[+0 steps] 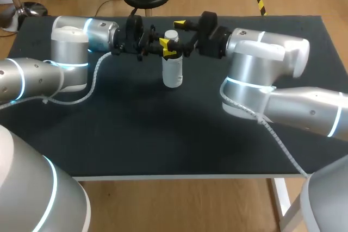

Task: Unscrew the bottle cap

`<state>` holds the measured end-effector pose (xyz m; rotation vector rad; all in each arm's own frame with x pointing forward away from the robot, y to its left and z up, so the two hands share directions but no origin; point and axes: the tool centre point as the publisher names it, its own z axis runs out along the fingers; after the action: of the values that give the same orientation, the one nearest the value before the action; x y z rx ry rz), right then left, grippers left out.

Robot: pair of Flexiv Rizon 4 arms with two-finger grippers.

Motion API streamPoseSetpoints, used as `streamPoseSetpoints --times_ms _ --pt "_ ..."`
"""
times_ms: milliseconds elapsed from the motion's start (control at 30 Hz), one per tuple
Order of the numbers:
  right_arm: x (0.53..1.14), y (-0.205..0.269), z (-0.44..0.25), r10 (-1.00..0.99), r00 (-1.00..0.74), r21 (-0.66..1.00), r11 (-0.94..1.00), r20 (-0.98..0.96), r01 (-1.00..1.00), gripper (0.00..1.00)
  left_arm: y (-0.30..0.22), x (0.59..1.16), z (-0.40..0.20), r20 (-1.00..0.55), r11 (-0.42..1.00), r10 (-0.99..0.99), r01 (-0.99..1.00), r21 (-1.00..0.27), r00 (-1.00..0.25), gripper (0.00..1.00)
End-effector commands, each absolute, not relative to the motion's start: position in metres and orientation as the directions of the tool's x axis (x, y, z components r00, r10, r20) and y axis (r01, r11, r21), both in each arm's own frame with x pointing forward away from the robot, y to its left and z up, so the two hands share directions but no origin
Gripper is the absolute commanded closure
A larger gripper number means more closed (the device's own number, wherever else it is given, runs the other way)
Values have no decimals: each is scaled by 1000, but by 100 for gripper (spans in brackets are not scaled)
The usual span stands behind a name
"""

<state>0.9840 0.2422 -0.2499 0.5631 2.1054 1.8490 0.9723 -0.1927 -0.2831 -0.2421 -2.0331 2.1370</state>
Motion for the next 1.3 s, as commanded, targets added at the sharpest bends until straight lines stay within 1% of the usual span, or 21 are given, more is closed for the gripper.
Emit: streamPoseSetpoints --times_ms 33,67,100,133,333,467,600,833,933,1133,1167,1300 --pt "985 246 -253 473 -880 990 101 43 103 58 -193 973 -284 4 -50 242 -16 -999 -970 100" --pt "985 246 -253 473 -880 990 100 44 104 71 -193 973 -284 4 -50 242 -16 -999 -970 100" --pt "985 245 -253 472 -880 990 100 44 103 91 -193 973 -284 4 -50 242 -16 -999 -970 100" --pt "985 245 -253 471 -881 990 100 44 103 100 -193 973 -284 4 -50 242 -16 -999 -970 100" --pt "985 245 -253 450 -892 991 100 39 94 100 -193 973 -284 4 -50 242 -16 -999 -970 100" --pt "988 246 -254 383 -922 991 93 57 100 100 -193 973 -284 4 -50 242 -16 -999 -970 100" --pt "991 248 -257 256 -964 990 97 77 104 100 -193 973 -284 4 -50 242 -16 -999 -970 100" --pt "992 247 -259 88 -995 990 124 50 60 100 -193 973 -284 4 -50 242 -16 -999 -970 100" --pt "992 247 -258 -24 -999 992 124 40 37 100 -193 973 -284 4 -50 242 -16 -999 -970 100" --pt "985 250 -257 -289 -957 991 132 8 -32 100 -193 973 -284 4 -50 242 -16 -999 -970 100" --pt "984 250 -257 -302 -953 990 134 -1 -44 100 -193 973 -284 4 -50 242 -16 -999 -970 100" --pt "978 251 -256 -457 -889 987 135 -16 -87 100 -193 973 -284 4 -50 242 -16 -999 -970 100"
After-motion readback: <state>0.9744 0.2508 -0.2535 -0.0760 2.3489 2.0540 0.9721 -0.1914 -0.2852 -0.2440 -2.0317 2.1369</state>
